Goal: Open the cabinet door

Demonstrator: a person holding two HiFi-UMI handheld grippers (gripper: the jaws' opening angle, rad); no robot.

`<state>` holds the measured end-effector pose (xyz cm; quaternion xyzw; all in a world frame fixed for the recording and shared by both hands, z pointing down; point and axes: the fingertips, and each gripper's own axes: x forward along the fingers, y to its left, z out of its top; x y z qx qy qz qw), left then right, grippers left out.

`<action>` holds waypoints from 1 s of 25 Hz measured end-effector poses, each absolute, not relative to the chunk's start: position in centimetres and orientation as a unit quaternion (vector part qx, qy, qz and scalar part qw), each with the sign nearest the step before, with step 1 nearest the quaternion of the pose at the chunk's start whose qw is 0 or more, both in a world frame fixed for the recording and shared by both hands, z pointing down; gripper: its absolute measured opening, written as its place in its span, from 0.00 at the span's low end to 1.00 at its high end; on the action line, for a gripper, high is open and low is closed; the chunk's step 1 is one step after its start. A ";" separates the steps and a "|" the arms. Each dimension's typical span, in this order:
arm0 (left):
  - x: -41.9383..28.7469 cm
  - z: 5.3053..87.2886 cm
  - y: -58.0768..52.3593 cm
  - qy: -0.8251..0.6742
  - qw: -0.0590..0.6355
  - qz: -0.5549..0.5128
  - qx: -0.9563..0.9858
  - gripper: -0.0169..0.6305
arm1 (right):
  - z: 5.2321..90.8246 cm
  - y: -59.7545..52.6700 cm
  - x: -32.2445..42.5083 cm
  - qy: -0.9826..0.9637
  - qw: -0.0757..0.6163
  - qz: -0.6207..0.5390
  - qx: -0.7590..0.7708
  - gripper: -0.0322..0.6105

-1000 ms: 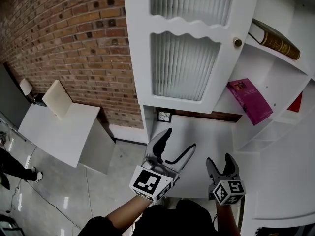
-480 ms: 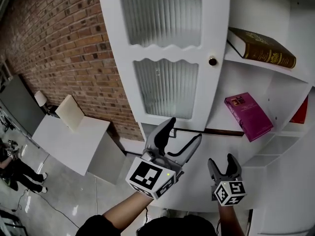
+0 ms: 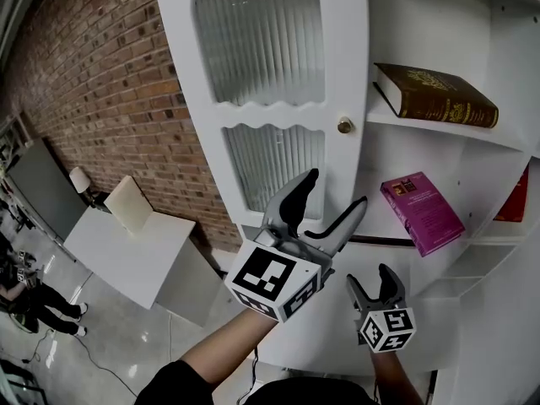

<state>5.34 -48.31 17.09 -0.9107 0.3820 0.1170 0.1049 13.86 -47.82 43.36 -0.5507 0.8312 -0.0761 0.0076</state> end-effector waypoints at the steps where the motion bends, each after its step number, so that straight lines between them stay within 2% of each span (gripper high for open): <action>1: 5.6 16.7 -48.5 0.382 0.107 0.117 -0.911 0.54 | 43.1 -47.9 13.7 0.834 0.008 -0.073 -0.547 0.61; 15: 6.4 11.4 -50.6 0.383 0.118 0.129 -0.907 0.54 | 41.8 -48.9 13.7 0.842 0.027 -0.065 -0.534 0.61; 21: 7.8 10.8 -51.5 0.401 0.178 0.082 -0.895 0.54 | 42.1 -49.4 14.0 0.840 0.034 -0.069 -0.538 0.61; 25: 8.1 10.7 -52.2 0.407 0.175 0.077 -0.893 0.53 | 42.4 -49.3 13.8 0.840 0.033 -0.072 -0.536 0.61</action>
